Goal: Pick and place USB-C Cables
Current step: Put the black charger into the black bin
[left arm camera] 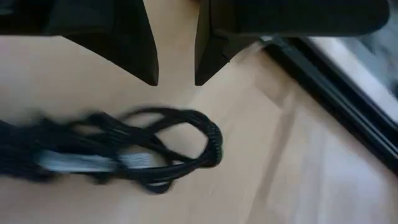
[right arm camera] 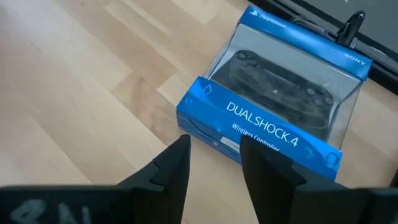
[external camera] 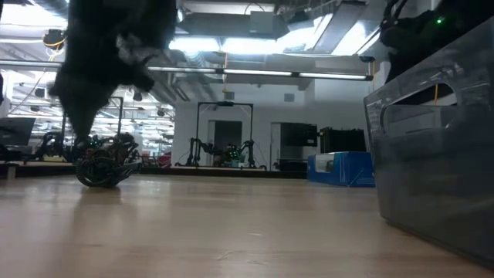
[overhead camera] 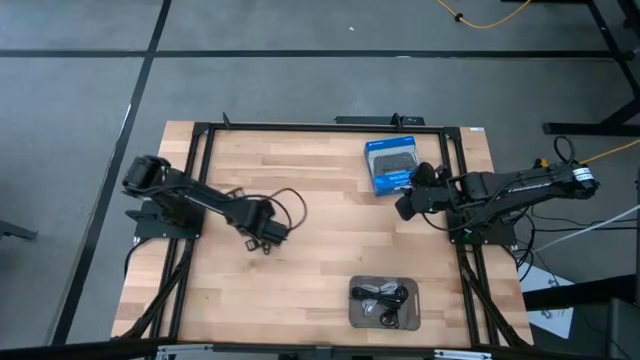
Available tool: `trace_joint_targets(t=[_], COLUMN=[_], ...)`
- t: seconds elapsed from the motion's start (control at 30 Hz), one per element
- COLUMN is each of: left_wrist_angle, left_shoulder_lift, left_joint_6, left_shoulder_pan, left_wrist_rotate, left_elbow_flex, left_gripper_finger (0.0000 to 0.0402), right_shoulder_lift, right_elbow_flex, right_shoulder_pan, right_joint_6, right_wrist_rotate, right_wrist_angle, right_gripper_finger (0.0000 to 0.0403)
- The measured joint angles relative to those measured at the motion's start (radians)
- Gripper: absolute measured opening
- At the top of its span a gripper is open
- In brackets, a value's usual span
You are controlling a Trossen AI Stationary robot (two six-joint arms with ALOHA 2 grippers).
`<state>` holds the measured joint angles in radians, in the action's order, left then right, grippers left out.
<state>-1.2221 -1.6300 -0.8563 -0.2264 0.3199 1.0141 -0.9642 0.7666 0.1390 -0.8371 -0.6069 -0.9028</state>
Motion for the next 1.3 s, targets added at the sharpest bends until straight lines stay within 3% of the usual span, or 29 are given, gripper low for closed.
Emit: trace_joint_targets(t=[0.07, 0.23, 0.3, 0.37, 0.47, 0.63, 0.8, 0.93, 1.1, 1.3], left_wrist_angle=[0.12, 0.48, 0.547, 0.718, 0.791, 0.805, 0.722, 0.544, 0.371, 0.259], left_shoulder_lift=[0.011, 0.001, -0.002, -0.016, 0.003, -0.011, -0.016, -0.011, -0.01, 0.007], left_joint_6=[-0.057, -0.013, 0.022, 0.03, 0.11, 0.229, 0.278, 0.284, 0.286, 0.355], left_shoulder_pan=[0.012, 0.023, 0.024, 0.017, 0.002, -0.004, -0.013, -0.012, -0.028, -0.068], left_wrist_rotate=[-0.031, -0.107, -0.082, -0.023, 0.084, 0.079, 0.082, 0.071, -0.022, -0.11], left_elbow_flex=[-0.093, -0.208, -0.193, -0.141, -0.066, 0.085, 0.147, 0.149, 0.149, 0.149], left_gripper_finger=[0.0096, 0.0096, 0.0096, 0.0096, 0.0096, 0.0096, 0.0096, 0.0096, 0.0096, 0.0096], right_shoulder_lift=[-0.003, -0.01, -0.012, -0.011, -0.012, -0.017, -0.023, -0.025, -0.025, -0.025], right_elbow_flex=[0.0, 0.0, 0.0, 0.0, 0.0, 0.0, 0.0, 0.0, 0.0, 0.0], right_shoulder_pan=[0.0, 0.0, 0.0, 0.0, 0.0, 0.002, 0.002, 0.002, 0.002, 0.002], right_joint_6=[0.0, 0.002, 0.003, 0.003, 0.003, 0.004, 0.013, 0.054, 0.005, 0.002], right_wrist_rotate=[0.0, -0.001, 0.0, -0.001, -0.001, 0.006, 0.037, 0.112, 0.233, 0.237], right_wrist_angle=[0.007, 0.028, 0.028, 0.031, 0.031, 0.03, 0.01, -0.063, -0.115, -0.102], right_gripper_finger=[0.0145, 0.0145, 0.0145, 0.0145, 0.0145, 0.0145, 0.0145, 0.0145, 0.0145, 0.0145])
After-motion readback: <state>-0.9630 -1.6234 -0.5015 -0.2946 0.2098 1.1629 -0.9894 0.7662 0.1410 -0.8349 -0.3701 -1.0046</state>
